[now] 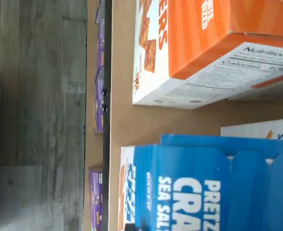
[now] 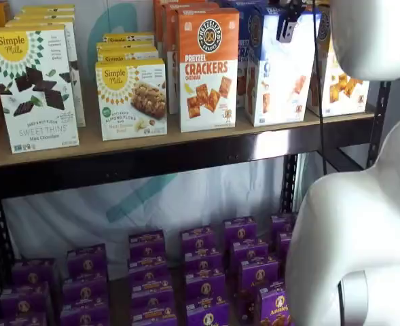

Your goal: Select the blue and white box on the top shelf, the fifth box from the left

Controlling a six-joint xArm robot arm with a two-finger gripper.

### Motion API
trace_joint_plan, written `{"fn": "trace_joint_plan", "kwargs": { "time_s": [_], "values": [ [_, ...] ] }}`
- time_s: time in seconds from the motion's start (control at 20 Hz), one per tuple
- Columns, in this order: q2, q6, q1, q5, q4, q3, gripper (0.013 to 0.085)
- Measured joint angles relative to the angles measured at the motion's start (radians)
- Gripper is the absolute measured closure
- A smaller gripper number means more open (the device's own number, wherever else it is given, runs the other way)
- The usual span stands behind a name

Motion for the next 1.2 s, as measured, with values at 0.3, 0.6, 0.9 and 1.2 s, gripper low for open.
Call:
{"fn": "trace_joint_plan", "kwargs": {
  "time_s": [0.3, 0.6, 0.9, 1.2],
  "values": [
    [-0.001, -0.001, -0.002, -0.001, 0.003, 0.003, 0.0290],
    [-0.004, -0.005, -0.007, -0.001, 0.006, 0.005, 0.0330],
    [-0.006, -0.007, -0.009, 0.001, 0.004, 0.005, 0.0410],
    [-0.010, -0.004, -0.008, 0.021, 0.007, 0.000, 0.0410]
  ]
}}
